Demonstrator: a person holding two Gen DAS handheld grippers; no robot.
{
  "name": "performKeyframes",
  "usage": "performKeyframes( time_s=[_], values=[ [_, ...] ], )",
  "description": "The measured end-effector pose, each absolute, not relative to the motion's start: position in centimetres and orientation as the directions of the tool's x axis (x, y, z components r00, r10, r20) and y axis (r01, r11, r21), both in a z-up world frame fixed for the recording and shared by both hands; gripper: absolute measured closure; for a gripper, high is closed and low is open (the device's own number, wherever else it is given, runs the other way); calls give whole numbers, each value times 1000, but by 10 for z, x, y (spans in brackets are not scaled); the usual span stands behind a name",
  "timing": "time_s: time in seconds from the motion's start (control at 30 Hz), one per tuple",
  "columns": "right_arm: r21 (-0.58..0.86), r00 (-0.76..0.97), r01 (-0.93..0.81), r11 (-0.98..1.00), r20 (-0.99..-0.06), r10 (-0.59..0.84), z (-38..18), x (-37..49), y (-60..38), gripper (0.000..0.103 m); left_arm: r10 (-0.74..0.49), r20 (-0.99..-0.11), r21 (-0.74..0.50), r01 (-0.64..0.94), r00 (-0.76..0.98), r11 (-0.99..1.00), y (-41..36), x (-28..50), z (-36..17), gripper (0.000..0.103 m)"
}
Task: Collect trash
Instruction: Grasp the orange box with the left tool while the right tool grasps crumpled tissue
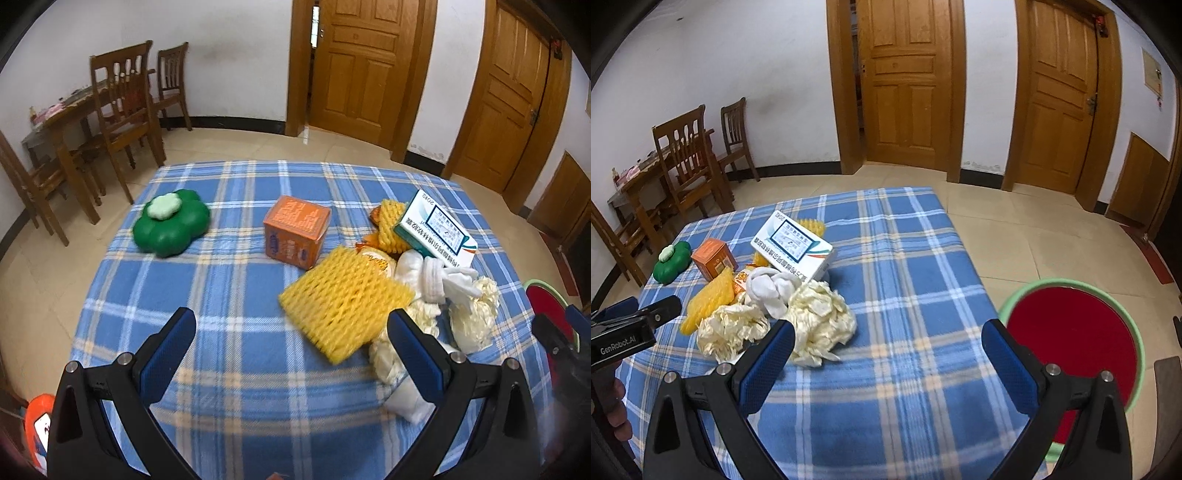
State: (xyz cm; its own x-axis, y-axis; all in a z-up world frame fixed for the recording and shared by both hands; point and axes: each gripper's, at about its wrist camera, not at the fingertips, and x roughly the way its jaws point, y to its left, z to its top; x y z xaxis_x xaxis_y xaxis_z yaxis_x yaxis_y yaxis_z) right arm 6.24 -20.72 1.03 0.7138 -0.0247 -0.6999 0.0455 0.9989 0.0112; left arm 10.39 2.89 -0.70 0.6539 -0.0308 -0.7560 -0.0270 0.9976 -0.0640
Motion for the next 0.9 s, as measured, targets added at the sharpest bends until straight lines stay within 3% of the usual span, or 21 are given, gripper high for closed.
performKeyframes(
  time_s=[0.43,0.73,0.9],
  values=[
    [26,668,32,999,-745,-2,-8,92,-195,0,-6,-755,-17,-10,656,1000,28,176,-16,1],
    [40,641,42,998,-768,3,-19,101,-188,0,-87,-780,-78,41,620,996,32,204,-38,18],
    [33,643,30,999,-766,6,-21,102,-177,0,-161,-787,-136,87,595,987,36,209,-46,43]
  ],
)
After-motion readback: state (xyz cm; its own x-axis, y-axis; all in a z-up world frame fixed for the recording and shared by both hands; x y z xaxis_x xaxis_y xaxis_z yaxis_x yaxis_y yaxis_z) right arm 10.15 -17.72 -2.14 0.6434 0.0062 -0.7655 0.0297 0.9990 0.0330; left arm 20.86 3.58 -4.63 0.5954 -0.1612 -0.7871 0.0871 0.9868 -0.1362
